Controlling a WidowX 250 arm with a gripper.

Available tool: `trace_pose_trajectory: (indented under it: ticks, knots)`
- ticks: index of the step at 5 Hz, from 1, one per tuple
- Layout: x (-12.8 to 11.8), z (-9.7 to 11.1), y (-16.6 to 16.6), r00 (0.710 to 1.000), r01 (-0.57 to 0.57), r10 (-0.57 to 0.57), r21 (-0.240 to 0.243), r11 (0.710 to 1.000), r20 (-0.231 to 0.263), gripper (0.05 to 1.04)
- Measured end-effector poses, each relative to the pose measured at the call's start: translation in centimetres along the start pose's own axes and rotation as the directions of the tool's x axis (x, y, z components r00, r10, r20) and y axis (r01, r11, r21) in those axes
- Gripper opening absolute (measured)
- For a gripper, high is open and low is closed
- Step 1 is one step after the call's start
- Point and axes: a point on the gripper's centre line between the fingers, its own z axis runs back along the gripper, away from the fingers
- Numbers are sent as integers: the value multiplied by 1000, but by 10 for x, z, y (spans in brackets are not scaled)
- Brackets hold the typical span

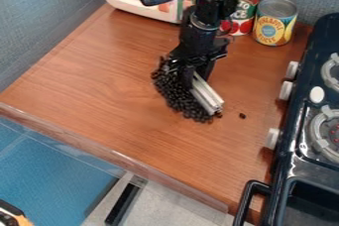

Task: Sweep into pile

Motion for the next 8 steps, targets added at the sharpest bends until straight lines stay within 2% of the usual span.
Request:
trace_pose_trajectory:
  ticks: [2,3,4,5,6,7,8]
  knots:
    - [6,-1,15,1000,-20,20,10,1000,20,372]
    - [4,0,15,1000,-30,30,11,999,6,372]
    - [-1,14,6,999,-40,40,-25,999,-26,372]
    - [-6,38,-10,998,-44,40,-84,995,-40,372]
    - [-9,53,-23,997,-62,55,-116,991,-59,372]
    - [-18,63,-37,997,-62,54,-156,986,-56,372]
    - [-21,51,-51,998,-68,64,-154,986,-27,372]
